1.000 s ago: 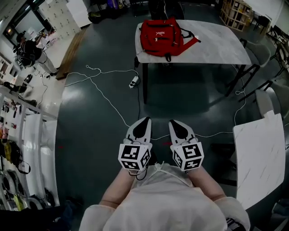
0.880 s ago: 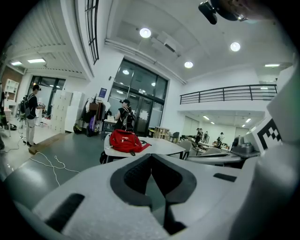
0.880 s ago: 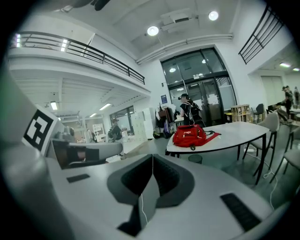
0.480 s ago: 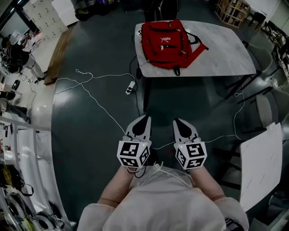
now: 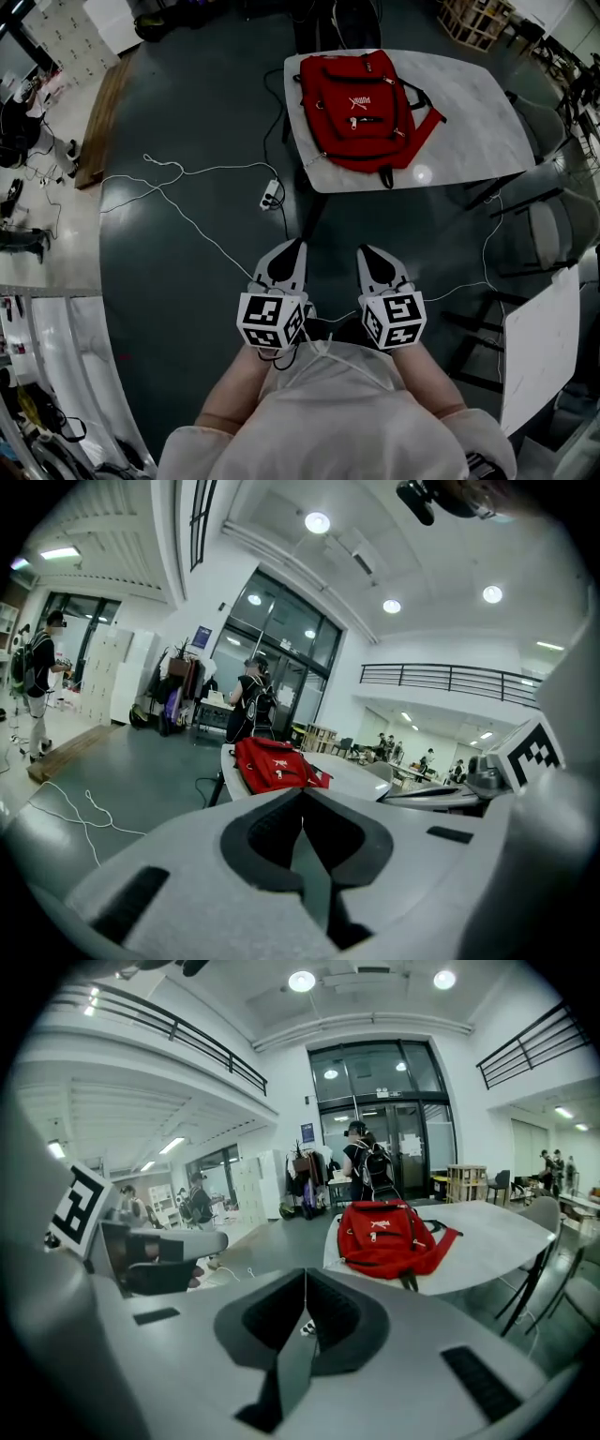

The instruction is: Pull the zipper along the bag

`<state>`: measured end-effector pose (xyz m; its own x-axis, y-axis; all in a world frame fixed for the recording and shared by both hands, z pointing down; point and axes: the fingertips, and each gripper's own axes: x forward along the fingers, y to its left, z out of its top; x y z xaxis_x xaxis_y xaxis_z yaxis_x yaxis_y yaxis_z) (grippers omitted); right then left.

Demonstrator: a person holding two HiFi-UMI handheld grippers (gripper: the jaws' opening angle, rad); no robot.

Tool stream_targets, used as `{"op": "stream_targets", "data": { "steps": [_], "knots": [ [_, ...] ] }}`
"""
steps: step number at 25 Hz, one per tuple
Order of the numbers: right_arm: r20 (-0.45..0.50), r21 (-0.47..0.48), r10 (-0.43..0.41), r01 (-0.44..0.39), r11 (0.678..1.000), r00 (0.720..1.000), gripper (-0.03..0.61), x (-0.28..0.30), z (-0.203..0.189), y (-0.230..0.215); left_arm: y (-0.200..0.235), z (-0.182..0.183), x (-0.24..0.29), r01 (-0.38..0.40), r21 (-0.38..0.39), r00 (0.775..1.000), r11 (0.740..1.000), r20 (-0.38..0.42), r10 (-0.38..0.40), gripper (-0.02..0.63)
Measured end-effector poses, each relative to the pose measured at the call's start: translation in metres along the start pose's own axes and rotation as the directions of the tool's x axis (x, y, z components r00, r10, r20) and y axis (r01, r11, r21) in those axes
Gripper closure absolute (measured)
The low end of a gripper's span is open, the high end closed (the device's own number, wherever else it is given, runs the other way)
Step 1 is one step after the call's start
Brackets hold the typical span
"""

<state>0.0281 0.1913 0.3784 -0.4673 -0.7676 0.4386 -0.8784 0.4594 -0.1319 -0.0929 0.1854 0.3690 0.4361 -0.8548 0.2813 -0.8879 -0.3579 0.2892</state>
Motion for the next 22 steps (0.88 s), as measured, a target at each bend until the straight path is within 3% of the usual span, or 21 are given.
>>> {"op": "stream_targets", "data": {
  "steps": [13, 22],
  "knots": [
    [-0.096, 0.046, 0.039, -0.035, 0.998, 0.995, 0.551, 0.099, 0.007, -0.024, 0.056, -0.002, 0.074, -0.02, -0.006, 0.995, 1.0, -0.096, 0.02, 0.594],
    [-0.151, 0.075, 0.085, -0.074, 0.994, 0.985, 0.551, 0.191, 0.033, -0.087, 0.091, 0.013, 0.178, -0.054, 0.024, 0.982, 0.998, -0.178, 0.058, 0.594]
  ]
}}
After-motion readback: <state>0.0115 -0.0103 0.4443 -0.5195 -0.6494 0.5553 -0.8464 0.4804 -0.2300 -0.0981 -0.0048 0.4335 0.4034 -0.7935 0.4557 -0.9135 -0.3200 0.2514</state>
